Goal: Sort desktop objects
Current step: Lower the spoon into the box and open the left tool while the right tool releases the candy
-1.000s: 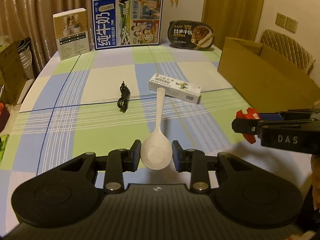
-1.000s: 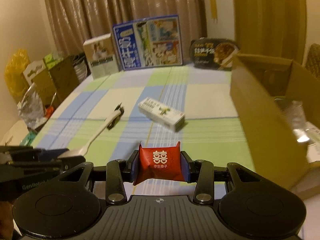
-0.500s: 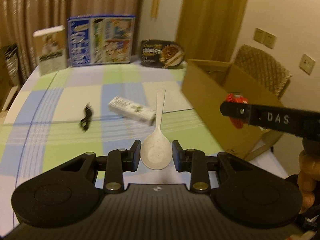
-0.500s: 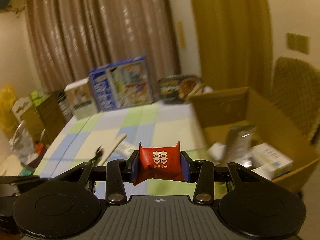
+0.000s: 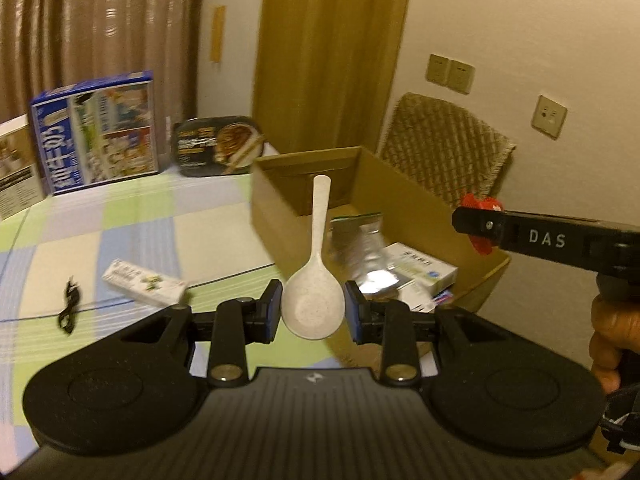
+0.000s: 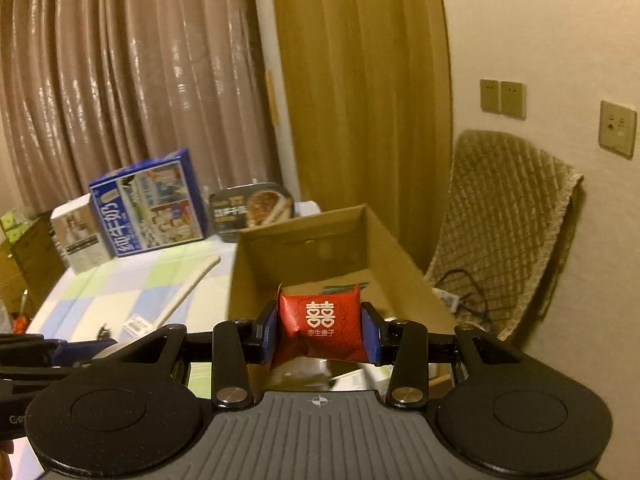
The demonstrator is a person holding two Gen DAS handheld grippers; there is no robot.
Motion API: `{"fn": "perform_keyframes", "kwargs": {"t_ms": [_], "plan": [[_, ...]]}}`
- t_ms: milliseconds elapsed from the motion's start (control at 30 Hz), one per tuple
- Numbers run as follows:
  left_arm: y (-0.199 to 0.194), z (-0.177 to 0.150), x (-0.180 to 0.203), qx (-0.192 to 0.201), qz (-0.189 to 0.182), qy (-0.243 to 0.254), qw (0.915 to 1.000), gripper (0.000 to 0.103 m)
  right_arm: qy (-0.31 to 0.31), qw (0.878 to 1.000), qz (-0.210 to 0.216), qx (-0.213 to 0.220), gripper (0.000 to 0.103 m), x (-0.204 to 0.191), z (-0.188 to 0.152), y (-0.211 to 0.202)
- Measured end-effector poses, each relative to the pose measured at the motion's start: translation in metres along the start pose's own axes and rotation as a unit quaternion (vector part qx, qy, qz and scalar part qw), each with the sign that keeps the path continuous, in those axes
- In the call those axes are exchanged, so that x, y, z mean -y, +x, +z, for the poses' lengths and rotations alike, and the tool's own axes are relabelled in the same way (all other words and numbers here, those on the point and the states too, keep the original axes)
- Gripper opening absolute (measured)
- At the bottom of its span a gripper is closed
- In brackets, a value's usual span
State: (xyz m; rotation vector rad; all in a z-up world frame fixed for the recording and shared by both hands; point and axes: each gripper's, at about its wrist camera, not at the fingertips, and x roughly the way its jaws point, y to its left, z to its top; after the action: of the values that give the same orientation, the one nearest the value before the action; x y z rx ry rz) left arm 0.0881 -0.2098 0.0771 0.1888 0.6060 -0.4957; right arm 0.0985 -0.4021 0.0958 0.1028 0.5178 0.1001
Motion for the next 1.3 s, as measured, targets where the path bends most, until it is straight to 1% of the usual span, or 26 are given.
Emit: {"fn": "perform_keyframes", "kwargs": {"t_ms": [100, 333, 633, 833, 967, 1033, 1100, 1300], "plan": [[0.011, 0.006, 0.015, -0.003, -0.006, 0.012, 0.9999, 0.027, 0.003, 1.0, -0.005, -0.001, 0.039, 0.012, 0.002, 0.002], [0.035, 0.02, 0.037, -0.005, -0.02, 0.01, 0.9997, 0.027, 0.009, 1.0, -0.005, -0.006, 0.039, 0.03, 0.004, 0.013], [0.059, 0.025, 0.043, -0.015, -0.026, -0.005, 0.9995, 0.027, 0.016, 1.0, -0.004, -0.011, 0.039, 0.045, 0.009, 0.028], [0.072, 0.026, 0.042, -0.02, -0.029, -0.017, 0.9993, 0.028, 0.018, 1.0, -0.007, -0.013, 0.039, 0.05, 0.012, 0.035], [0.079, 0.028, 0.042, -0.015, -0.036, -0.029, 0.9988, 0.028, 0.02, 1.0, -0.008, -0.016, 0.039, 0.052, 0.012, 0.039], [0.083, 0.029, 0.041, -0.013, -0.031, -0.032, 0.9989, 0.028, 0.02, 1.0, -0.007, -0.019, 0.039, 0.053, 0.011, 0.041], [0.087, 0.029, 0.04, -0.016, -0.025, -0.034, 0.999, 0.036, 0.02, 1.0, -0.005, -0.021, 0.039, 0.054, 0.009, 0.042], [0.083, 0.022, 0.023, -0.02, -0.017, -0.053, 0.9983, 0.036, 0.026, 0.999, 0.001, -0.029, 0.039, 0.054, 0.005, 0.046]]}}
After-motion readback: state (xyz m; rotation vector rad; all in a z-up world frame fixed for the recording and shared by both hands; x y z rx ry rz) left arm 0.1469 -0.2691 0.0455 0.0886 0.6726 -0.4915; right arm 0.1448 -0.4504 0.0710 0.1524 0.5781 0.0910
